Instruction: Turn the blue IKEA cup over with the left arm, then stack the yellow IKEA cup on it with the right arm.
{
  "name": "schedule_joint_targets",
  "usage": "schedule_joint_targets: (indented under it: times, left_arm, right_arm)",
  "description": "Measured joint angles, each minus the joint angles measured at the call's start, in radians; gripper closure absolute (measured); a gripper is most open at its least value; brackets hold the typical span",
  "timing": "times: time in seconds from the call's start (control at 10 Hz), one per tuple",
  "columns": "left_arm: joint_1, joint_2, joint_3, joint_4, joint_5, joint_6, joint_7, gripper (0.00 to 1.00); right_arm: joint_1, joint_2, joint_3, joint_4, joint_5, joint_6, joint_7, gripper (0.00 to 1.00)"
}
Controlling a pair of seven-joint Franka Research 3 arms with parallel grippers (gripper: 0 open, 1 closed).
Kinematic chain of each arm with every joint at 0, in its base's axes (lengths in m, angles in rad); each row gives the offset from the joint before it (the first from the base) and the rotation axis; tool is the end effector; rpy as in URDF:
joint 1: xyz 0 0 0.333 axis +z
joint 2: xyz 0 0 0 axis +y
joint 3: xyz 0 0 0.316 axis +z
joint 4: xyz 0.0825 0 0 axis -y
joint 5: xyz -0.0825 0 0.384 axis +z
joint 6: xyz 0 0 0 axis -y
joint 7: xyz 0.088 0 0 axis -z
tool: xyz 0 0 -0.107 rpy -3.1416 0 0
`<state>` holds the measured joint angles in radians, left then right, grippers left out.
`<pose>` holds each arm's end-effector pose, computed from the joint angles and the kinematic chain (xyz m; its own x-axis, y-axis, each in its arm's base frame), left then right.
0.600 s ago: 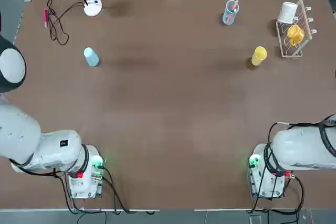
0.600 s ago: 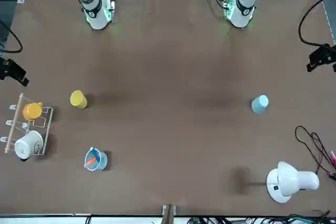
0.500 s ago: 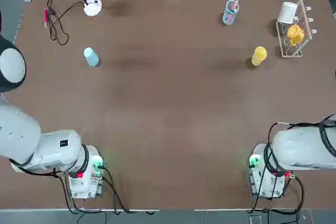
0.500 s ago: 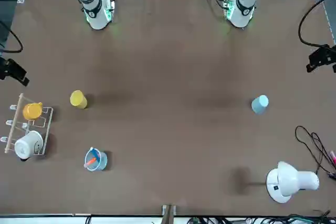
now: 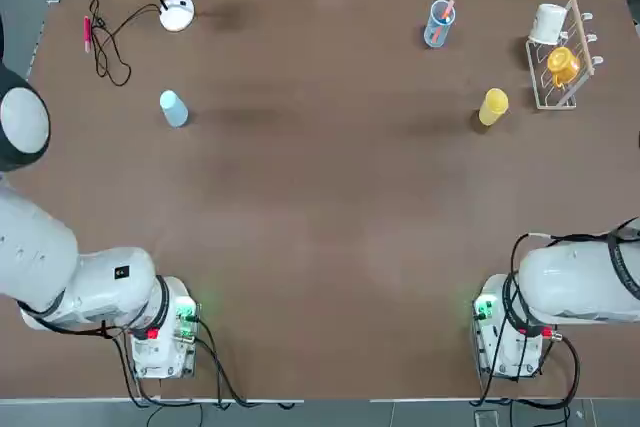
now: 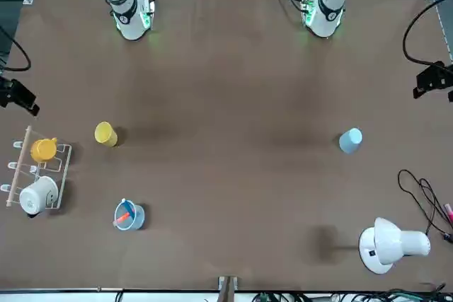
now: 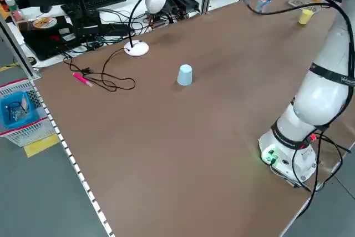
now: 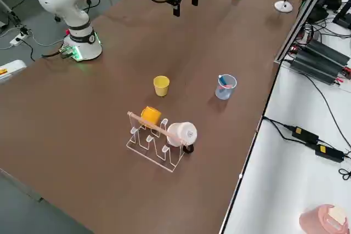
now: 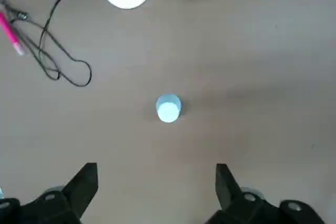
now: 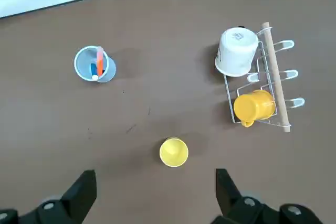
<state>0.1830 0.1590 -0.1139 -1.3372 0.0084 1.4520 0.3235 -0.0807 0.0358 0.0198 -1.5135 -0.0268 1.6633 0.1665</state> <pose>0.5892 0.0480 0.6326 0.9675 -0.2501 -0.0379 -0.2494 -0.9681 0.0229 0.5743 -0.0379 0.6403 0.9679 -0.2226 0.1165 -0.2250 -0.9743 0.0069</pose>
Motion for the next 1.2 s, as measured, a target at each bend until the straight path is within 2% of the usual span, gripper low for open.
schedule_joint_targets:
  times: [0.3, 0.5, 0.7, 0.9, 1.2]
  left_arm:
    - [0.184, 0.062, 0.008, 0.0, -0.098, 0.002, 0.381, 0.01]
    - [0.274, 0.098, 0.009, -0.002, -0.213, 0.002, 0.616, 0.01]
    - [0.374, 0.177, 0.011, -0.005, -0.33, 0.002, 0.866, 0.01]
    - [0.422, 0.225, 0.01, -0.019, -0.384, 0.001, 1.027, 0.01]
    - [0.444, 0.26, 0.01, -0.064, -0.47, 0.0, 1.251, 0.01]
  right_arm:
    - [0.0, 0.0, 0.0, 0.0, 0.0, 0.0, 0.0, 0.0]
    - [0.0, 0.0, -0.001, 0.0, 0.0, 0.0, 0.0, 0.0]
    - [0.0, 0.0, -0.001, 0.0, 0.0, -0.001, 0.0, 0.0]
    - [0.0, 0.0, -0.001, 0.0, 0.0, -0.001, 0.0, 0.0]
    - [0.0, 0.0, -0.001, 0.0, 0.0, -0.006, 0.0, 0.0]
